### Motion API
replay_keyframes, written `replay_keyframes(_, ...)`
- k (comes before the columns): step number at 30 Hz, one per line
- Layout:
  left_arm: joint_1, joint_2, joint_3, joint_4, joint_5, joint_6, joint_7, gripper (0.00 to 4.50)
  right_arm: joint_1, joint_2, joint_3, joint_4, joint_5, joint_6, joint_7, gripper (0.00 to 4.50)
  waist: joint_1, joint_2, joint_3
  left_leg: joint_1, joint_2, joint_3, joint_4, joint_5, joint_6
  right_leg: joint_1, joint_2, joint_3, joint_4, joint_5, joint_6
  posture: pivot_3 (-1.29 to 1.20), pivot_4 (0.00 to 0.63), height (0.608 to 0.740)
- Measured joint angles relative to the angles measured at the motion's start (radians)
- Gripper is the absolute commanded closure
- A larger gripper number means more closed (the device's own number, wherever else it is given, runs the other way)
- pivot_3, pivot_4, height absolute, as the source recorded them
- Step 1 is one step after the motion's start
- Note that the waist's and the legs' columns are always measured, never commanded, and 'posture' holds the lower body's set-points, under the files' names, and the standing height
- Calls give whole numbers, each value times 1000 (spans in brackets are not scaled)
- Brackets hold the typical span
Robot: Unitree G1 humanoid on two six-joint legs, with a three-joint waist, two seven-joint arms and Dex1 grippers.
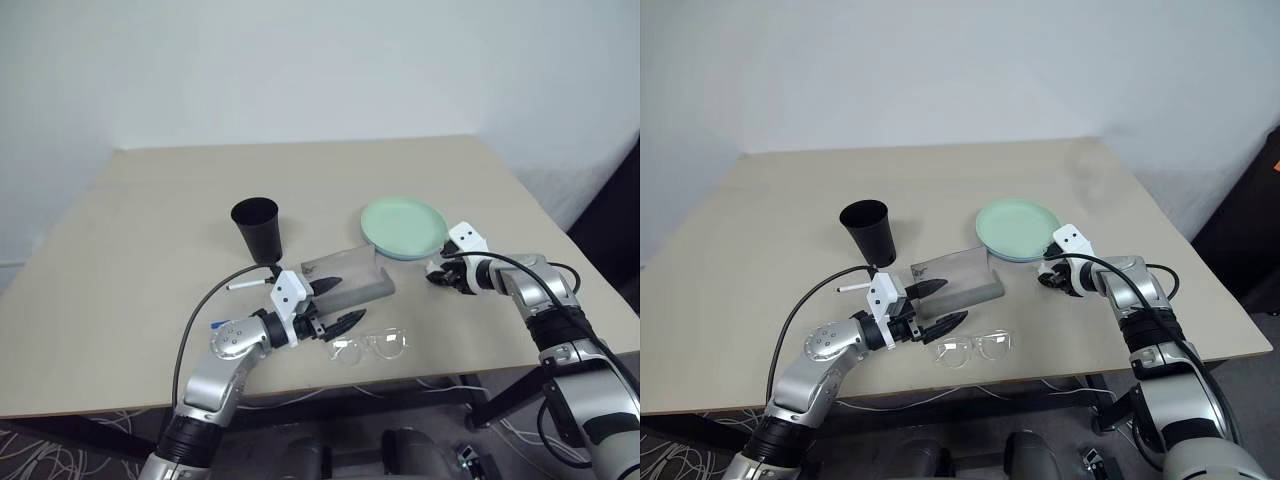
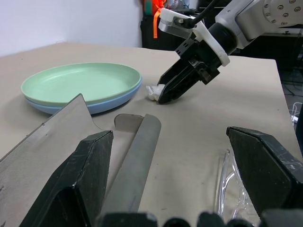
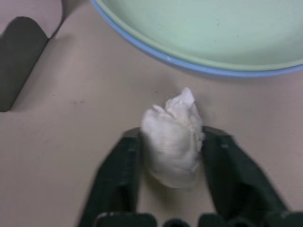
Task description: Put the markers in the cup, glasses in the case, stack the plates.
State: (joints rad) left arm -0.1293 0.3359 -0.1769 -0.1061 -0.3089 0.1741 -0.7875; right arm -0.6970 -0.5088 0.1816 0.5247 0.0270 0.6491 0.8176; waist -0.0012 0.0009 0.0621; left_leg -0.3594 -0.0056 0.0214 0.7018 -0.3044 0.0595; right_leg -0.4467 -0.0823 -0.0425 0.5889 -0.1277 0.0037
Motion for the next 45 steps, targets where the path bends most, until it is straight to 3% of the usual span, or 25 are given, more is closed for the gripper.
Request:
replay_keyframes(3,0,0,0,0,0,0,0,416,0,-9,0,-21,2,-8,21,4327,0,0,0,0,0,0,0,0,0,0,0,0,0,0,0,0,0,720)
replay_keyframes(11,-1,1,0,0,1,0,-2,416,-27,-24,-15,-113,43,-93,99,4327,0,0,0,0,0,0,0,0,0,0,0,0,0,0,0,0,0,720)
replay_keyframes(17,-7,2,1,2,2,-2,-12,416,-195,32,-27,104,5,-238,-2,4327,-2,0,0,1,0,1,1,0,0,0,1,0,0,0,0,0,0,720)
replay_keyframes(24,-5,7,6,0,4,-2,-3,416,-303,112,-38,425,-21,-395,-62,1965,-1,0,0,-1,0,0,0,0,0,0,1,1,0,0,0,0,0,720)
replay_keyframes(30,16,18,7,-15,4,1,12,416,-326,127,-66,511,-27,-469,-86,28,-4,0,0,0,0,0,-1,0,1,0,1,2,0,0,0,0,0,720)
replay_keyframes(38,20,26,6,-29,3,12,19,416,-297,114,-81,462,-27,-523,-11,28,-21,0,0,0,0,-1,-1,0,1,0,1,2,0,0,0,0,0,720)
replay_keyframes(45,-54,103,18,-53,-30,103,-52,416,-46,14,-75,250,-25,-655,171,28,-23,0,0,0,-1,-1,-1,0,1,1,1,4,0,0,2,0,0,720)
